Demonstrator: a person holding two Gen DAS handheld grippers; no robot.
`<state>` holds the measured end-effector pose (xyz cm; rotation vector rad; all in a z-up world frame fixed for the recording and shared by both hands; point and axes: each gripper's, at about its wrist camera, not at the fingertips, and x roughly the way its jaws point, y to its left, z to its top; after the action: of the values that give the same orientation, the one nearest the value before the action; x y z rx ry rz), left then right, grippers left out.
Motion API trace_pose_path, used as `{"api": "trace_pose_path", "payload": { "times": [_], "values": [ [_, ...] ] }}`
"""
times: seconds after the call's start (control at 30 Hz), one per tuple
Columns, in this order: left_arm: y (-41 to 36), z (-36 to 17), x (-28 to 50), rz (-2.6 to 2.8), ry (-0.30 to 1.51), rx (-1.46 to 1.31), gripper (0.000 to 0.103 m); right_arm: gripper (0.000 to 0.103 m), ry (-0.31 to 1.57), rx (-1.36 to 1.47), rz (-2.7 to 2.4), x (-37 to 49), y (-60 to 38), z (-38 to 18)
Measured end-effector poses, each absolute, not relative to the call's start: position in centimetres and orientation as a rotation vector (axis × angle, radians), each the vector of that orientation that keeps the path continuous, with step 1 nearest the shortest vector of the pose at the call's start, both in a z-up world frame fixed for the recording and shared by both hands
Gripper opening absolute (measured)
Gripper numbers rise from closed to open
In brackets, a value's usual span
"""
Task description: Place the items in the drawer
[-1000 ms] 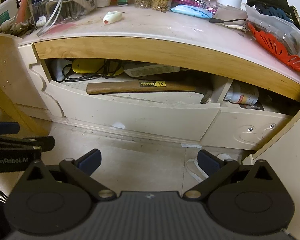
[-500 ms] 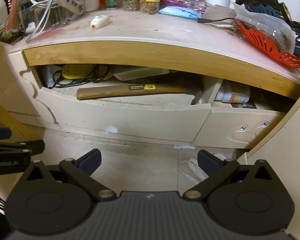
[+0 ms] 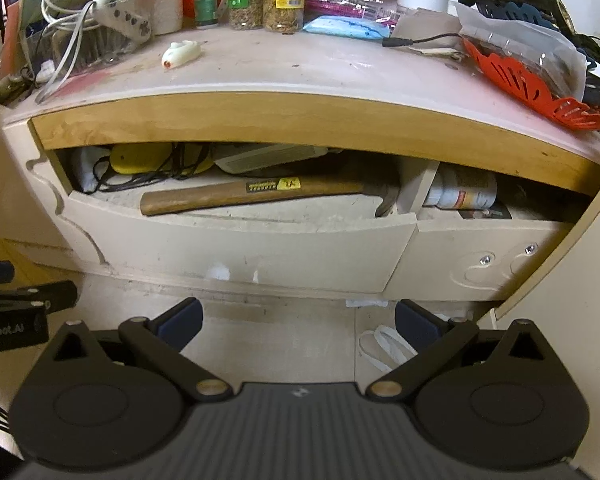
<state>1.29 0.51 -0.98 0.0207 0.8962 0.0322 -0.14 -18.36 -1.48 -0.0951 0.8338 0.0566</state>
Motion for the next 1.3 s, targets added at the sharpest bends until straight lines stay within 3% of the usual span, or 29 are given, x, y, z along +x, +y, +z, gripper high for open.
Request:
{"api": "trace_pose_path", "payload": {
  "times": [1.3],
  "values": [
    [0.9, -7.3, 9.4, 0.121, 0.894, 0.054, 0.080, 0.102, 0.810, -0.164, 0.036, 7.5, -18.6, -7.1]
  ]
}}
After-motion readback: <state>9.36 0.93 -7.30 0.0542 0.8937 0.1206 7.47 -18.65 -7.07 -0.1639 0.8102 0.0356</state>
